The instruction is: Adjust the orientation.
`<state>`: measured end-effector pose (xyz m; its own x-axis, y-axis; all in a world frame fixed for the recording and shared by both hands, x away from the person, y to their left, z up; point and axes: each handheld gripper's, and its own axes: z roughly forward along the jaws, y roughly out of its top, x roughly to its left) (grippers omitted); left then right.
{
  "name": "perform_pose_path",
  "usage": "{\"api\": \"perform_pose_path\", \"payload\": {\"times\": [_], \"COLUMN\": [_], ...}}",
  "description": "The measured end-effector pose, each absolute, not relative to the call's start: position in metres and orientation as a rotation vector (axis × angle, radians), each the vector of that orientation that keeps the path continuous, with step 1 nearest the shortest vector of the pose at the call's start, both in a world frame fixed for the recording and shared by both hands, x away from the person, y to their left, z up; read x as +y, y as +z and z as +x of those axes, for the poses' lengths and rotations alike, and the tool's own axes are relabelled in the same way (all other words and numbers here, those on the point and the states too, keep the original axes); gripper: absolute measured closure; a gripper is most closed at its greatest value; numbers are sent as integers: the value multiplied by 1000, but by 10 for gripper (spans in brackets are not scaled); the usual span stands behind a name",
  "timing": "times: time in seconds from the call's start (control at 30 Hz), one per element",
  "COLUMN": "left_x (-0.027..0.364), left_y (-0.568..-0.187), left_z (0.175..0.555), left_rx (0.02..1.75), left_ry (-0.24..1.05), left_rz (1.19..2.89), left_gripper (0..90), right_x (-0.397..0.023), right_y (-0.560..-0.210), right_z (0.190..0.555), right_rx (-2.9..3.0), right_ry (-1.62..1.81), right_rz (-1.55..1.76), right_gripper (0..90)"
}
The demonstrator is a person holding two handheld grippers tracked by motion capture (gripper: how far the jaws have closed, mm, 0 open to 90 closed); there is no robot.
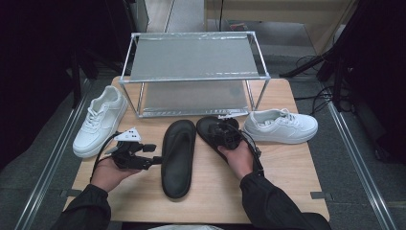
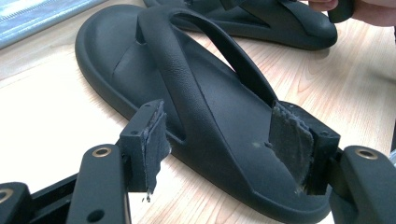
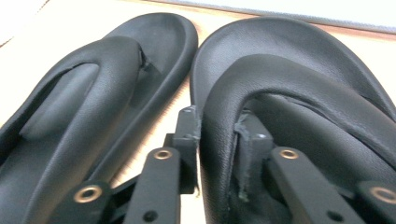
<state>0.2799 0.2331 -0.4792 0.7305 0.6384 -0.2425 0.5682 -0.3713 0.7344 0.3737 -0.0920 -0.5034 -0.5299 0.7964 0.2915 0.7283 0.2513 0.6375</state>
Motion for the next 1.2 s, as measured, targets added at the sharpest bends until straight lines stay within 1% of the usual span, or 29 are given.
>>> {"api": "perform_pose_path", "payload": {"times": [0.1, 0.2, 0.3, 0.5, 0.6, 0.8, 0.9, 1.03, 1.13, 1.17, 1.2], "left_x": [232, 233, 233, 233, 232, 231, 231, 232, 233, 233, 233], "left_y": [-480, -479, -479, -480, -481, -485, -485, -487, -489, -489, -489], "left_z": [281, 282, 284, 293, 298, 309, 315, 322, 326, 326, 328], "left_rx": [914, 909, 907, 905, 902, 911, 912, 922, 962, 962, 974], "left_ry": [93, 96, 93, 83, 81, 76, 81, 103, 109, 109, 117], "left_rz": [2073, 2071, 2065, 2072, 2080, 2083, 2087, 2104, 2096, 2096, 2097], "left_gripper": [365, 366, 370, 370, 371, 383, 396, 470, 568, 587, 620], "right_x": [-92, -93, -96, -108, -114, -129, -134, -142, -146, -146, -148], "right_y": [-501, -496, -493, -482, -478, -476, -476, -477, -479, -479, -480], "right_z": [371, 367, 364, 352, 345, 338, 336, 332, 332, 332, 330], "right_rx": [2426, 2439, 2445, 2425, 2423, 2407, 2400, 2392, 2383, 2383, 2372], "right_ry": [1151, 1128, 1146, 1198, 1217, 1248, 1249, 1242, 1236, 1236, 1218], "right_rz": [1436, 1377, 1388, 1366, 1314, 1301, 1310, 1328, 1336, 1336, 1338], "right_gripper": [663, 623, 593, 594, 627, 624, 637, 646, 657, 657, 677]}}
